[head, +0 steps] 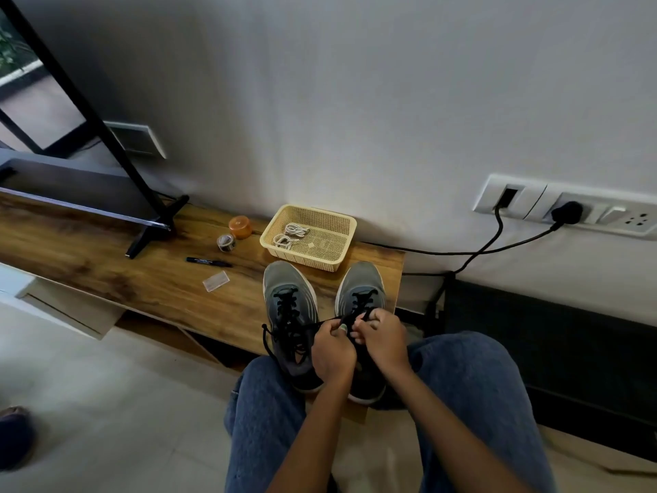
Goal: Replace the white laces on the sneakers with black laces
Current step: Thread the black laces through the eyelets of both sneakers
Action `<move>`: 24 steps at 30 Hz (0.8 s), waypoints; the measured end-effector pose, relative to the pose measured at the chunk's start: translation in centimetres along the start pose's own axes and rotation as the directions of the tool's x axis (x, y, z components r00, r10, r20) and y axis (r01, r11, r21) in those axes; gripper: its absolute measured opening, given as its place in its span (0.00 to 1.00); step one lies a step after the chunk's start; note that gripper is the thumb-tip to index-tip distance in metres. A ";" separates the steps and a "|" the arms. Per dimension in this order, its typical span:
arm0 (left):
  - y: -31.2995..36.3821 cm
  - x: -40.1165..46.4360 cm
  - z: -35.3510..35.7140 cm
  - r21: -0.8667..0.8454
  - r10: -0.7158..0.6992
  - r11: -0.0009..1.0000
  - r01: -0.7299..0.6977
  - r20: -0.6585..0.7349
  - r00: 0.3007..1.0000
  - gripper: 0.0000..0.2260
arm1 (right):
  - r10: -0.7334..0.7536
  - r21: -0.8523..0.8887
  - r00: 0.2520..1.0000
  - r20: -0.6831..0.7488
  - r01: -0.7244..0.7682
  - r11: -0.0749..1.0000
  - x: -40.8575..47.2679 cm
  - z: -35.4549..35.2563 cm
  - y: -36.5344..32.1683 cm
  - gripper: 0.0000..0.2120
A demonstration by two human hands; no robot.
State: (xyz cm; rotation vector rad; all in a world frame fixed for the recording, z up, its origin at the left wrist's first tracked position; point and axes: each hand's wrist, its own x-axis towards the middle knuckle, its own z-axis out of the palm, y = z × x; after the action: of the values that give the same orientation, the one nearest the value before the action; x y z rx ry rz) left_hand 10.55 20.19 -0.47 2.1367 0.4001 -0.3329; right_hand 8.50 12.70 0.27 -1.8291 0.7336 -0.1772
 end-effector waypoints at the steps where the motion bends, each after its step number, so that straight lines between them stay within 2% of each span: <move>1: 0.0 0.0 0.0 -0.008 -0.003 1.000 0.003 0.005 1.000 0.12 | -0.015 -0.025 1.000 -0.024 0.014 1.000 0.0 0.2 0.1 0.09; 5: 0.0 0.0 0.0 -0.018 0.003 1.000 -0.003 0.014 1.000 0.12 | -0.038 -0.079 0.993 -0.114 0.029 0.996 -0.4 1.2 0.4 0.12; 8: 0.0 -0.2 -0.2 -0.006 0.035 0.999 -0.035 0.018 0.999 0.12 | -0.049 -0.166 0.984 -0.169 0.021 0.986 -0.7 1.5 0.2 0.18; 12: -0.2 -0.3 -0.1 0.004 0.066 0.998 -0.067 0.020 0.998 0.11 | -0.008 -0.212 0.977 -0.212 -0.038 0.976 -0.7 2.1 0.2 0.14; 20: -0.4 -0.3 -0.3 0.008 0.131 0.991 -0.131 0.049 0.990 0.11 | 0.000 -0.337 0.978 -0.211 -0.072 0.939 -0.5 2.1 0.0 0.14; 24: -0.6 -0.2 -0.3 0.040 0.165 0.985 -0.167 0.053 0.985 0.14 | -0.012 -0.338 0.982 -0.188 -0.053 0.940 -0.1 1.9 0.2 0.14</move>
State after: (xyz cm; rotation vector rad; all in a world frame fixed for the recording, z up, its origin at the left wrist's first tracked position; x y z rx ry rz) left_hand 10.11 20.71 -0.68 2.1840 0.1863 -0.3007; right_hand 9.21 14.18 -0.66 -2.1551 0.9629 -0.2216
